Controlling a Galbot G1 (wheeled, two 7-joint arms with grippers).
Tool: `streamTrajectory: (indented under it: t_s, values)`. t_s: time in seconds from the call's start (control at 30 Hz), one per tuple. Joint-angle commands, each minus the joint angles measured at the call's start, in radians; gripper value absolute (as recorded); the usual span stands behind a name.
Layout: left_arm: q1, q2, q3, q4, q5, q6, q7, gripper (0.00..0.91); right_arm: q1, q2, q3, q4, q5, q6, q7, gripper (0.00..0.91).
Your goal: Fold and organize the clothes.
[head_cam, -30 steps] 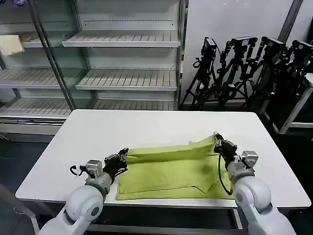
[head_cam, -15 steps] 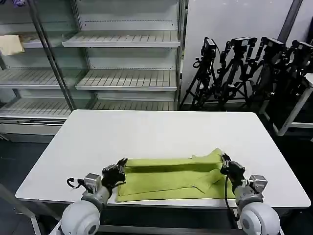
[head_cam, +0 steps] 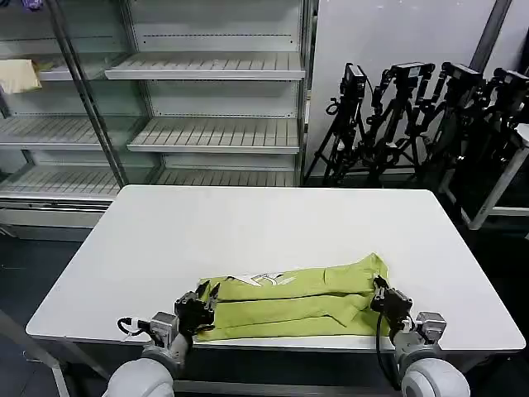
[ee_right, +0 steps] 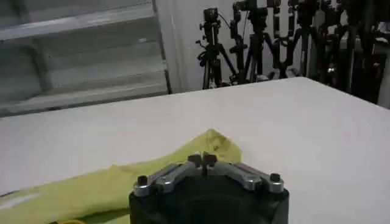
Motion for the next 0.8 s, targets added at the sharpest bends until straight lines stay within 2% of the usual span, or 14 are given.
streamTrajectory:
  t_s: [0.03, 0.43, 0.8]
  values:
    - [0.062, -0.027, -0.025, -0.067, 0.049, -0.021, -0.039, 0.907, -0.053, 0.013, 0.011, 0.052, -0.082, 0.040, -0.019, 0.907]
    - [0.161, -0.176, -0.026, -0.081, -0.033, -0.039, -0.123, 0.907, -0.130, 0.048, 0.036, 0.105, -0.099, 0.057, -0.010, 0.907]
    - [0.082, -0.224, 0.021, 0.003, -0.035, -0.088, -0.174, 0.907, -0.160, 0.079, 0.013, 0.111, -0.141, 0.075, -0.013, 0.907]
